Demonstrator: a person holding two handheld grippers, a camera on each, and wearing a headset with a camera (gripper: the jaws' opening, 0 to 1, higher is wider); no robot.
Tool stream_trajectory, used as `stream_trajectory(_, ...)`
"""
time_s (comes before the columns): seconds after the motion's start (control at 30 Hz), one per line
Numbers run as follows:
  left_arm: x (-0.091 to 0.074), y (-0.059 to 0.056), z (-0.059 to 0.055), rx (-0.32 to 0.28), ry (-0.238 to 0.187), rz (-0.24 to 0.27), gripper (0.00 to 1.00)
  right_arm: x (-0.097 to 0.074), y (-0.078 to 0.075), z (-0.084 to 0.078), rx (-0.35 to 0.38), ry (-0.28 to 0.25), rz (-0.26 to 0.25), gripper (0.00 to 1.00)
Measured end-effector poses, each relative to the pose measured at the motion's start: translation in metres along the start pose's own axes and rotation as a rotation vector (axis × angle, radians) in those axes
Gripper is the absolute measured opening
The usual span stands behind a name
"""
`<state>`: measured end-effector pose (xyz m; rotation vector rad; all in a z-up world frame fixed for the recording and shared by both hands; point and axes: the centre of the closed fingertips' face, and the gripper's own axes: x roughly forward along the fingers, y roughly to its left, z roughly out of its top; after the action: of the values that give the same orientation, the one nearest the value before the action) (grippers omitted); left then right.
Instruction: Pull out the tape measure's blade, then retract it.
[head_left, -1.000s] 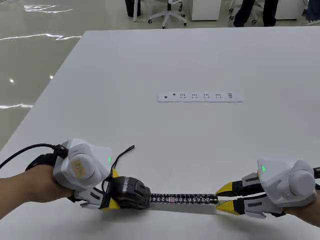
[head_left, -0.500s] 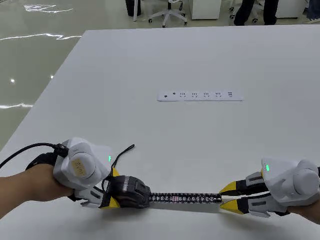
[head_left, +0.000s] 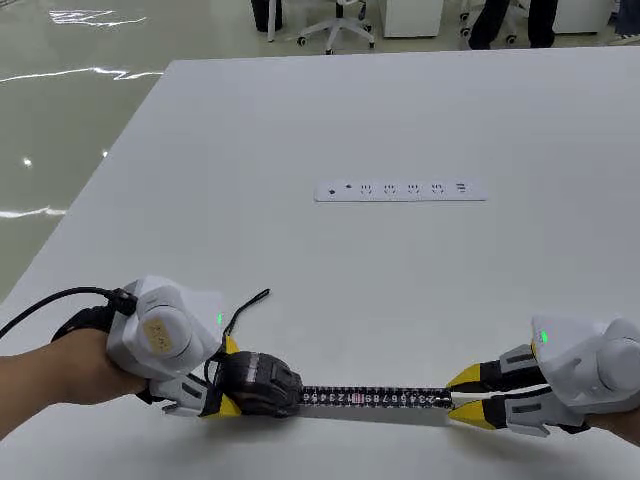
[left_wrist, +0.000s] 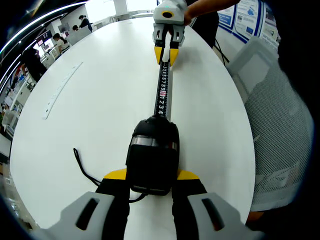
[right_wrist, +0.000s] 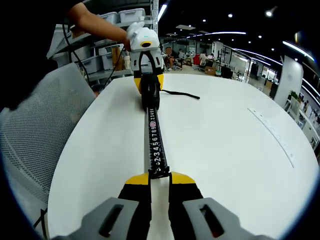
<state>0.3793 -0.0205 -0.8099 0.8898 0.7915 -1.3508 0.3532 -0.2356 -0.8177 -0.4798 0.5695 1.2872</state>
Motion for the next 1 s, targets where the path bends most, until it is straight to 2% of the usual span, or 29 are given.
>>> stream_trajectory(0.57, 0.0, 0.001, 0.0, 0.001, 0.006, -0.001, 0.27, -0.006, -0.002, -0.004, 0.002, -0.004, -0.003, 0.1)
stream_trajectory(0.9, 0.0, 0.0, 0.0, -0.001, 0.013, -0.001, 0.27, -0.013, -0.006, -0.005, 0.047, -0.033, -0.017, 0.09)
stream_trajectory(1.0, 0.0, 0.0, 0.0, 0.01, 0.02, 0.001, 0.27, -0.013, -0.004, -0.005, 0.037, -0.025, -0.009, 0.09)
